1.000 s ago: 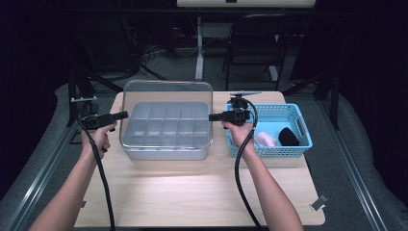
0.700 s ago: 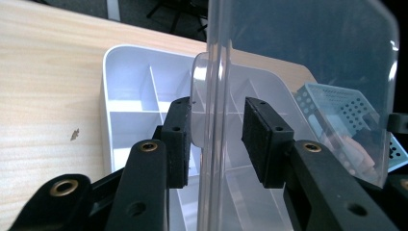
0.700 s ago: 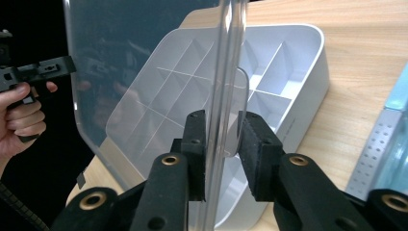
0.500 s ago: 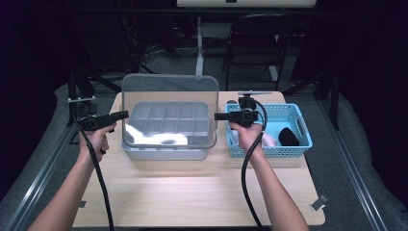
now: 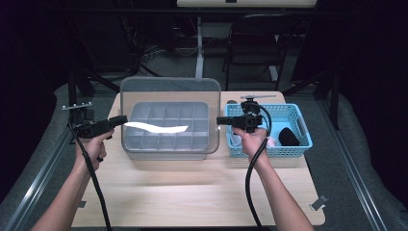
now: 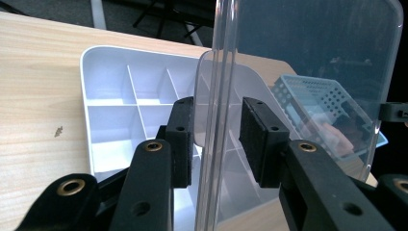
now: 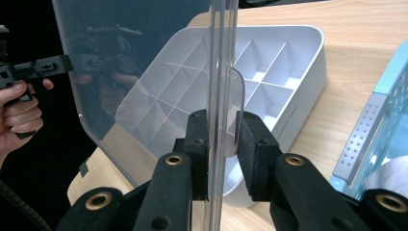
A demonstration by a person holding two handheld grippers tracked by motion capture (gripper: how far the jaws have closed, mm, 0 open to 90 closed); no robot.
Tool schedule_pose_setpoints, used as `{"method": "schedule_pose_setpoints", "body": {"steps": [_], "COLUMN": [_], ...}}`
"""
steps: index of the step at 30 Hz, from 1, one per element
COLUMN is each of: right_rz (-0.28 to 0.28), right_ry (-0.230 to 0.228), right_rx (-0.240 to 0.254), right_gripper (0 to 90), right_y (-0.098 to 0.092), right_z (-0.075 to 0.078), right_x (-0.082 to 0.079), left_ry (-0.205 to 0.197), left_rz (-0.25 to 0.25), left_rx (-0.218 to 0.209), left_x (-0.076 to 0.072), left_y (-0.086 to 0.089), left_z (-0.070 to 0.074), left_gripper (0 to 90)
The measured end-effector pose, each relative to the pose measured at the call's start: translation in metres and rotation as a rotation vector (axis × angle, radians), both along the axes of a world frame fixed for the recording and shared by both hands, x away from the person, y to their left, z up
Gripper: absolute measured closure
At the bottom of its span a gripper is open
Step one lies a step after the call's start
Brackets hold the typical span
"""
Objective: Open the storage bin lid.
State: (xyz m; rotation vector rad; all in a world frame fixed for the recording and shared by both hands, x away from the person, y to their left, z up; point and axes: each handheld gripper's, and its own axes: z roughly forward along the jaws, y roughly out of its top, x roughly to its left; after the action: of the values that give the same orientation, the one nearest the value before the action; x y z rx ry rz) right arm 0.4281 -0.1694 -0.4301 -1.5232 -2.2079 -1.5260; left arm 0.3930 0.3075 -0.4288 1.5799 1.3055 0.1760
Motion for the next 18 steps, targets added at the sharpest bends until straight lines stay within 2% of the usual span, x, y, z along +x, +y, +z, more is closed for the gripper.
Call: {"method": "schedule_pose_setpoints", "body": {"steps": [4, 8, 11, 18], "right_rz": [0.007, 0.014, 0.022, 0.043], "right_ry": [-0.012, -0.005, -0.007, -0.017], "right_rx": [-0.013, -0.024, -0.051, -0.052], "right_gripper": [75.1, 75.0, 74.8, 74.8], "right_y": [-0.004, -0.007, -0.009, -0.011], "right_z": [0.004, 0.002, -0.001, -0.005], "right_x": [-0.008, -0.014, -0.023, -0.036], "left_ry": [-0.007, -0.012, -0.017, -0.021], "left_rz": [-0.011, -0.024, -0.023, -0.029], "left_rx": [-0.002, 0.001, 0.003, 0.011], "left_x": [-0.005, -0.014, -0.02, -0.031], "left_y": [-0.002, -0.005, -0.007, -0.008], "left_z": [0.0, 0.0, -0.002, -0.002], "left_gripper": [67.4, 67.8, 68.2, 68.1]}}
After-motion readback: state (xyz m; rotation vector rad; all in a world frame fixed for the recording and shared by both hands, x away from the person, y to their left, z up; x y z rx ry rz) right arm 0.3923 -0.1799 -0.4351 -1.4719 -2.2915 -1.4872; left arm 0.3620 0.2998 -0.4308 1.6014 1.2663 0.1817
